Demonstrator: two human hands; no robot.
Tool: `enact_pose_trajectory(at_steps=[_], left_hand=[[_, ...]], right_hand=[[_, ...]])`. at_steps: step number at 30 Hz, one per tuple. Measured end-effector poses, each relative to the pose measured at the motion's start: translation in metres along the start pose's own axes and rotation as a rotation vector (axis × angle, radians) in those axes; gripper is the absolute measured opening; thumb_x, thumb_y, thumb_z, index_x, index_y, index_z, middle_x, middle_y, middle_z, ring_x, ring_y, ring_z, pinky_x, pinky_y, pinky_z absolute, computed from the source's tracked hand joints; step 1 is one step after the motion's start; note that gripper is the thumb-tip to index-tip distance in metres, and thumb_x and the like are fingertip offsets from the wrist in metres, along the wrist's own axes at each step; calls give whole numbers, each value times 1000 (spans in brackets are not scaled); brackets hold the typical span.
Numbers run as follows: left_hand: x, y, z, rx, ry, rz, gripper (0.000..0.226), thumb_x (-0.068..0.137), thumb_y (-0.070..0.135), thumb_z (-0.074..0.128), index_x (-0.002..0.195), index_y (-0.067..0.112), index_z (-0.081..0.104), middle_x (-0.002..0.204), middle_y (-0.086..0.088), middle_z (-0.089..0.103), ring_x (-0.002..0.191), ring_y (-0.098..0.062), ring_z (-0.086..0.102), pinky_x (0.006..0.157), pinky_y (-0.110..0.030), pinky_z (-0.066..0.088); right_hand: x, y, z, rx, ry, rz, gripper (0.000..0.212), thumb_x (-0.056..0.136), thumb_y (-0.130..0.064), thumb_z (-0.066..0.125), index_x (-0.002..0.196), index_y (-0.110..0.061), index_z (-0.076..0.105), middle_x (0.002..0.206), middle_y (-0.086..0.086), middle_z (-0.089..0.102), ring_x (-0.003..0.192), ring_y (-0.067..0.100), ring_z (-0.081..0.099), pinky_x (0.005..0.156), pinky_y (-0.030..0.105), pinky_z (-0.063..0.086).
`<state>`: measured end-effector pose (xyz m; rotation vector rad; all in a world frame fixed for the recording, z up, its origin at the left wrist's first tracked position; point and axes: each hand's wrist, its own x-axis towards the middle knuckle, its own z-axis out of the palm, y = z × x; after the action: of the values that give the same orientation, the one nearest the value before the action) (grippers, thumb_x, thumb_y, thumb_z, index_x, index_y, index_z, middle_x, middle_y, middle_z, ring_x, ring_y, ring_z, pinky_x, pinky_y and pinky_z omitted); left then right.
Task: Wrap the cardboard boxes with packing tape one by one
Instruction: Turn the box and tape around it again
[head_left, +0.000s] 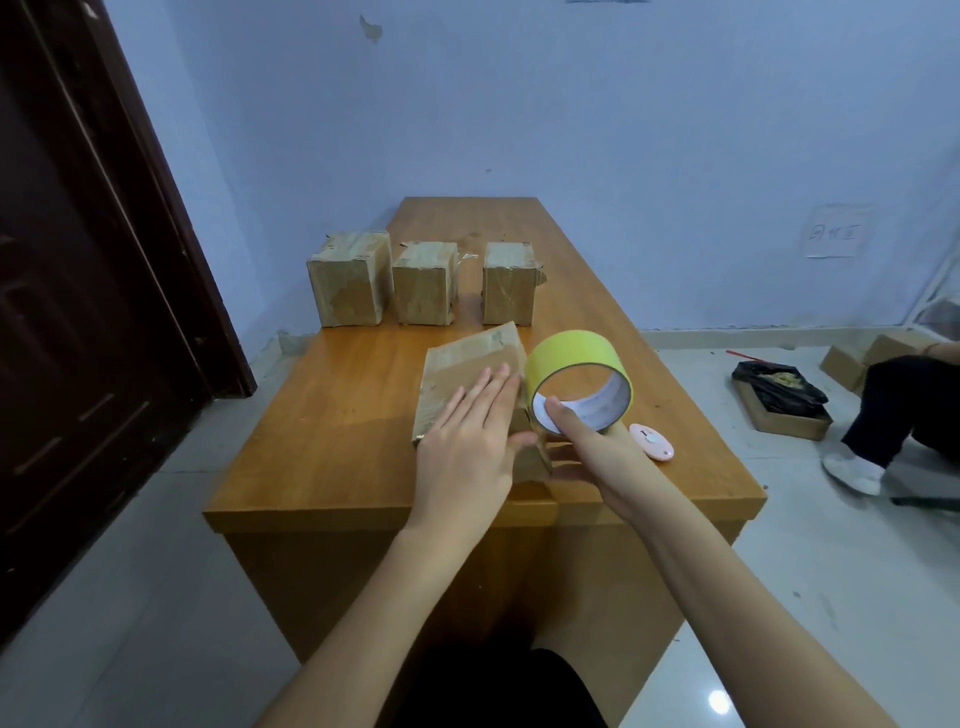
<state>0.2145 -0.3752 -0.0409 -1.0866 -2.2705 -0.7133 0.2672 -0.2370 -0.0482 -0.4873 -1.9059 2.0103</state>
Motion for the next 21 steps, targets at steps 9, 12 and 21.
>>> enact_pose_trajectory(at_steps=[9, 12, 21], left_hand=[[-4, -5, 0, -215, -13, -115, 55, 88, 32, 57, 140, 21, 42, 146, 6, 39, 137, -9, 29, 111, -26, 16], [-5, -5, -2, -267, 45, -164, 54, 88, 28, 61, 138, 20, 44, 144, 6, 43, 135, -11, 33, 110, -34, 26], [-5, -16, -14, -403, 98, -208, 60, 90, 24, 56, 144, 27, 29, 137, 16, 37, 124, 1, 35, 90, -5, 36]], right_hand=[[2, -7, -3, -32, 6, -31, 7, 96, -23, 56, 95, -16, 57, 78, 3, 68, 59, 16, 68, 48, 29, 53], [4, -14, -1, -90, -3, -50, 7, 96, -20, 54, 91, -15, 56, 76, 4, 67, 56, 15, 67, 47, 31, 54], [12, -36, 2, -270, 4, -62, 6, 96, -10, 47, 92, -12, 52, 93, 14, 58, 67, 22, 67, 54, 38, 59]])
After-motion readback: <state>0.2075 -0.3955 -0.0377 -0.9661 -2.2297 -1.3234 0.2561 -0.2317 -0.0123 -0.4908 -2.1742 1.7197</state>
